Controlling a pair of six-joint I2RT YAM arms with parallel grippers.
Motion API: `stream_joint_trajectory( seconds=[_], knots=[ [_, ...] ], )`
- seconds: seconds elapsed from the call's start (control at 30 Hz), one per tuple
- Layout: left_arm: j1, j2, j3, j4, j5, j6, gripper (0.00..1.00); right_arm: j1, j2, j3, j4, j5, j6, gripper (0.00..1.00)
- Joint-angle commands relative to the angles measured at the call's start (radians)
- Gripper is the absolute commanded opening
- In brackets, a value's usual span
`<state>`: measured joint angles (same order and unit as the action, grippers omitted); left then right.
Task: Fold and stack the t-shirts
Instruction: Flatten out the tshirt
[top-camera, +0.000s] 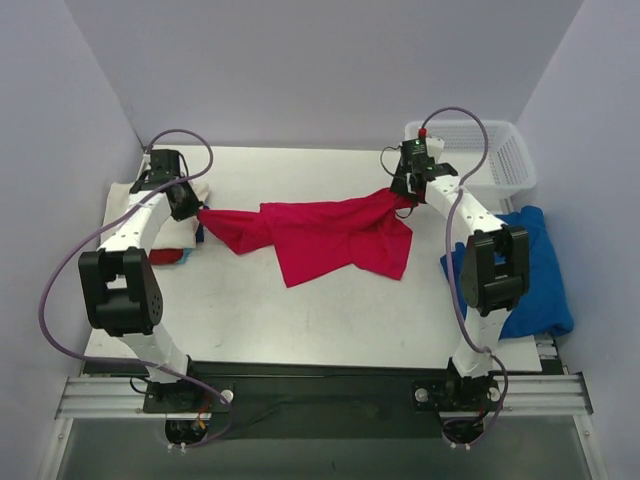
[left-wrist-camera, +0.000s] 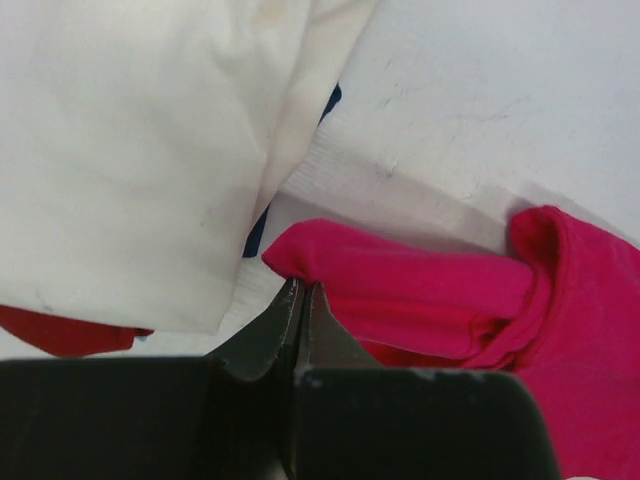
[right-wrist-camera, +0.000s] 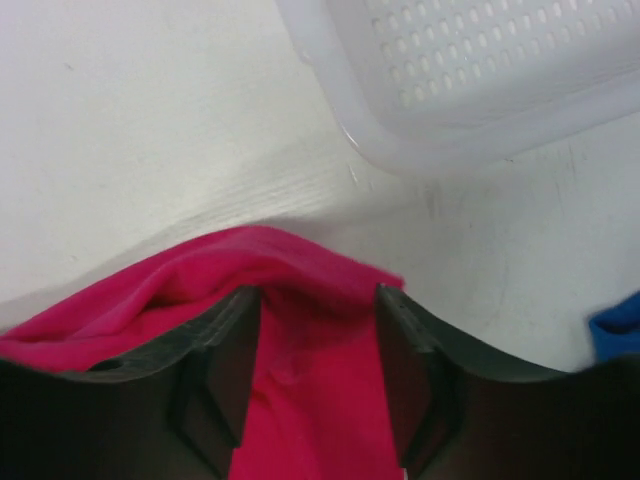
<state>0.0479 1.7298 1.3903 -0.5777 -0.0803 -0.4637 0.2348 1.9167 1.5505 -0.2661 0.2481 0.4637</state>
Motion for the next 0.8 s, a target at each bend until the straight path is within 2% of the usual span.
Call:
stream_joint_trajectory(
  seconds=[0.0, 0.07, 0.2, 0.23, 0.33, 0.47, 0.57, 0.77],
  knots=[
    [0.012, 0.031, 0.062, 0.084, -0.020, -0.001, 0.00, 0.003, -0.019, 0.059, -0.027, 0.037, -0.054, 0.53],
    [0.010, 0.054, 0.075, 0.085, -0.009, -0.003, 0.00, 0.032, -0.054, 0.071, -0.025, 0.068, -0.112, 0.61],
    [0.012, 0.071, 0.069, 0.082, -0.003, 0.000, 0.00, 0.197, -0.096, 0.068, -0.030, 0.092, -0.247, 0.61],
    [0.012, 0.077, 0.065, 0.085, -0.001, 0.002, 0.00, 0.272, -0.094, 0.066, -0.036, 0.085, -0.260, 0.61],
    [0.012, 0.086, 0.058, 0.085, 0.001, 0.002, 0.00, 0.383, -0.068, 0.060, -0.058, 0.056, -0.281, 0.57],
    [0.010, 0.100, 0.058, 0.082, 0.011, 0.003, 0.00, 0.527, -0.021, 0.069, -0.068, -0.026, -0.269, 0.43],
    [0.010, 0.108, 0.058, 0.082, 0.019, 0.005, 0.00, 0.577, 0.031, 0.100, -0.102, -0.070, -0.296, 0.36],
    [0.012, 0.123, 0.065, 0.079, 0.025, 0.007, 0.00, 0.623, 0.100, 0.106, -0.130, -0.213, -0.310, 0.33]
  ],
)
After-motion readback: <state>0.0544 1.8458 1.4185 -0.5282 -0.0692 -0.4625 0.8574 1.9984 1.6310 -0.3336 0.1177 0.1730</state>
